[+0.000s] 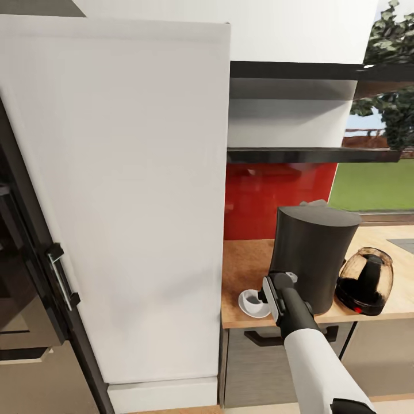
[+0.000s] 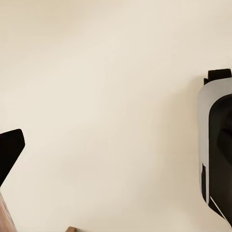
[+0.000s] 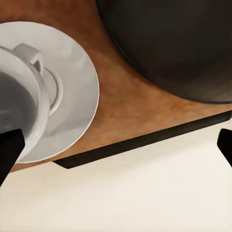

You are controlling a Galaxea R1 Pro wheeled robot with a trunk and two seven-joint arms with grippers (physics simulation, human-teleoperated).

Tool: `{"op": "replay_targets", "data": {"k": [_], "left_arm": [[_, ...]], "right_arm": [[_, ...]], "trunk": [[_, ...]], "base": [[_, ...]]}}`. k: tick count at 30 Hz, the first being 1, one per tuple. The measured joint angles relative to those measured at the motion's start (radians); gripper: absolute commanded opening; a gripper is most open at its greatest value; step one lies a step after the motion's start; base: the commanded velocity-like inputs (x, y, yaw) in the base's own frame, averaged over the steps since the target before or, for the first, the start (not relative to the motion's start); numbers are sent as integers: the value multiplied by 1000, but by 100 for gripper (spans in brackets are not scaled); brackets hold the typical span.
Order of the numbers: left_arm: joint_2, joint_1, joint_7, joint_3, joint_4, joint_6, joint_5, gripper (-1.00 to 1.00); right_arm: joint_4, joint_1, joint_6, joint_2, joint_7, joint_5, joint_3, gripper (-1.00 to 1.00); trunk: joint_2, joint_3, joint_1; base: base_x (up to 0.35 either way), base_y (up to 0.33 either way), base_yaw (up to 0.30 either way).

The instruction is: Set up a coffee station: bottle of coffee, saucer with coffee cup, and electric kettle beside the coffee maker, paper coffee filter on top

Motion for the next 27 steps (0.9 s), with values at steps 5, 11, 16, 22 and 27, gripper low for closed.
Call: {"op": "replay_targets", "data": {"k": [5,11,16,22,27], "left_arm": [[-1,0,0,0,0,0,-1,100],[-1,0,0,0,0,0,0,100],[-1,0,0,-1,0,0,0,100],[1,0,1,-3,0,0,0,100],[-1,0,1,-1,0,0,0,100]], "right_arm": [[0,0,0,0,0,0,0,100],[1,0,0,0,0,0,0,100],[1,0,0,0,0,0,0,100],[26,0,0,0,1,2,0,100],[177,0,-2,0,2,2,-1,100]], "trunk": [[0,0,0],[0,0,0],[0,0,0],[0,0,0],[0,0,0]], "base": [[-25,-4,0],[-236,-86,0],[-153,-16,0],[-8,-1,0],[0,0,0]]}}
